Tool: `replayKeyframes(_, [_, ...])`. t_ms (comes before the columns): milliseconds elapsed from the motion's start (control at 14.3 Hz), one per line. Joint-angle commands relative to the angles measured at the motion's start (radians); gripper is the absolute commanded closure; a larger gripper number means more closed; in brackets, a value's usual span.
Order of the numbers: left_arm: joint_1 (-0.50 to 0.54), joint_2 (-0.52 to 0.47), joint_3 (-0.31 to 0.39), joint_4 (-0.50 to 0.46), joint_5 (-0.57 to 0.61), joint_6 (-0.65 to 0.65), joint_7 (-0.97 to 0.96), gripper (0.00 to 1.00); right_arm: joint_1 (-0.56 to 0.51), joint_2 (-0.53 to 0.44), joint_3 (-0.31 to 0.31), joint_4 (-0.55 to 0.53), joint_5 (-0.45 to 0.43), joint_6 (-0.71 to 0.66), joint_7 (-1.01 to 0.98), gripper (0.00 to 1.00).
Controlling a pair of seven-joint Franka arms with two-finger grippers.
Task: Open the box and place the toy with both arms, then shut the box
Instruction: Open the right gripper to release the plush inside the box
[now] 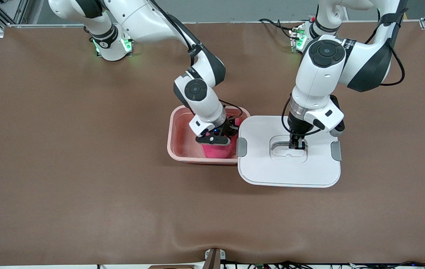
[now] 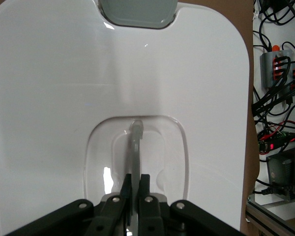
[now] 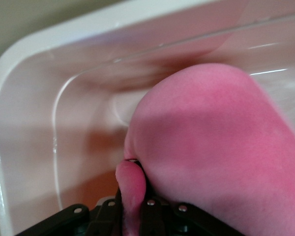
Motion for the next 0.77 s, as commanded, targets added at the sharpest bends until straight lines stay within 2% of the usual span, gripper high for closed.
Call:
replayKeyframes(0, [0.015, -0.042, -0.007, -0.042, 0.005, 0.017, 0.017, 1.0, 0.023, 0.074, -0.012, 0.039, -0.02, 0.049, 0.03, 1.0])
replayKeyframes(210, [0.015, -0.043, -0.007, -0.043, 0.005, 0.017, 0.017, 1.0, 0.017, 0.082, -0.017, 0.039, -0.023, 0.058, 0.019, 1.0])
replayKeyframes(280, [0.015, -0.046, -0.007, -0.043, 0.005, 0.017, 0.019, 1.0, 0.009, 0.075, -0.018, 0.039, -0.023, 0.051, 0.015, 0.74])
replayKeyframes(350, [0.015, -0.048, -0.007, -0.043, 0.005, 0.017, 0.019, 1.0, 0.005, 0.064, -0.021, 0.039, -0.023, 0.048, 0.013, 0.07])
replayKeyframes(420, [0.021, -0.048, -0.009, -0.043, 0.005, 0.017, 0.019, 1.0, 0.006, 0.055, -0.032, 0.039, -0.023, 0.046, 0.013, 0.0])
replayKeyframes(561, [0.023, -0.048, -0.009, -0.043, 0.003, 0.017, 0.019, 1.0, 0.005, 0.032, -0.041, 0.039, -0.023, 0.032, 0.014, 0.0])
replayKeyframes(701, [0.023, -0.048, -0.009, -0.043, 0.003, 0.017, 0.019, 1.0, 0.002, -0.008, -0.07, 0.039, -0.021, -0.038, 0.013, 0.0])
